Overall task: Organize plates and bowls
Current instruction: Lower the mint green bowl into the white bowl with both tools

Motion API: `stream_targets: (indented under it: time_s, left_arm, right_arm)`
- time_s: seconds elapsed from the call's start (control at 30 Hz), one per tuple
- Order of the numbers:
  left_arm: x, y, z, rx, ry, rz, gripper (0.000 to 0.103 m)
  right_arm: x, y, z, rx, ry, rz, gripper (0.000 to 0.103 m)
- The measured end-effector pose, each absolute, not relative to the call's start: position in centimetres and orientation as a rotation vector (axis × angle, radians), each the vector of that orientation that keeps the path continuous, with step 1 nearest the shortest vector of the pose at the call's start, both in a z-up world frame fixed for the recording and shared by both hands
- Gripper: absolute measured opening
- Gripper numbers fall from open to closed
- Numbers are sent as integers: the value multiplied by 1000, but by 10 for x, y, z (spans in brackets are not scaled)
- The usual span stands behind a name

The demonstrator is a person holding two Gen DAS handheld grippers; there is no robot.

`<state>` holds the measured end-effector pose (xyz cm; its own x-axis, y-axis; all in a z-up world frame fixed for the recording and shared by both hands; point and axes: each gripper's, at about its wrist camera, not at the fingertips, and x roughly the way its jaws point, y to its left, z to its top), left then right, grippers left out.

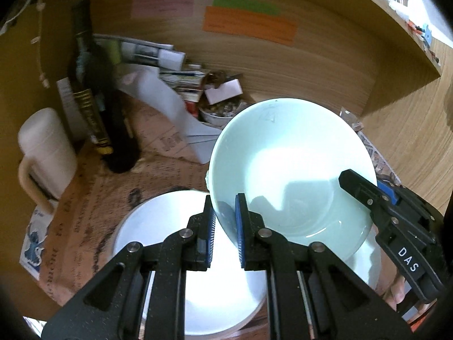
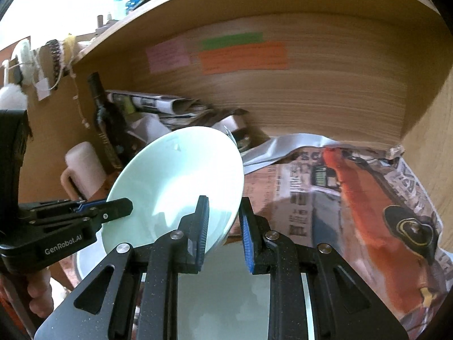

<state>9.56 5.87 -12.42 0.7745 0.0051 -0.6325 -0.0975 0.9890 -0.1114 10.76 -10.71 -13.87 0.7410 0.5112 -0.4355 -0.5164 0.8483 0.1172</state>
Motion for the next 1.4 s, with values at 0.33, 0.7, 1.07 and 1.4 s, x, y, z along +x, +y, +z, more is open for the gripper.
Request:
stream_targets:
  time_s: [0.33,0.7,1.07,1.4]
  left_arm:
    - [68,97,-138,-174,696,111,12]
    - [48,123,-159,-202,728,164,12]
    - [39,128,-169,-182,738,180,12]
    - [38,127,-170,-182,731,172,12]
  right_arm:
    - [94,-72,-147,-30,501,639,20]
    - [87,-43,-164,-62,560,701,20]
    - [83,-32,-175,-78,605,718,20]
    - [83,-29,-177,-88,614,718,21]
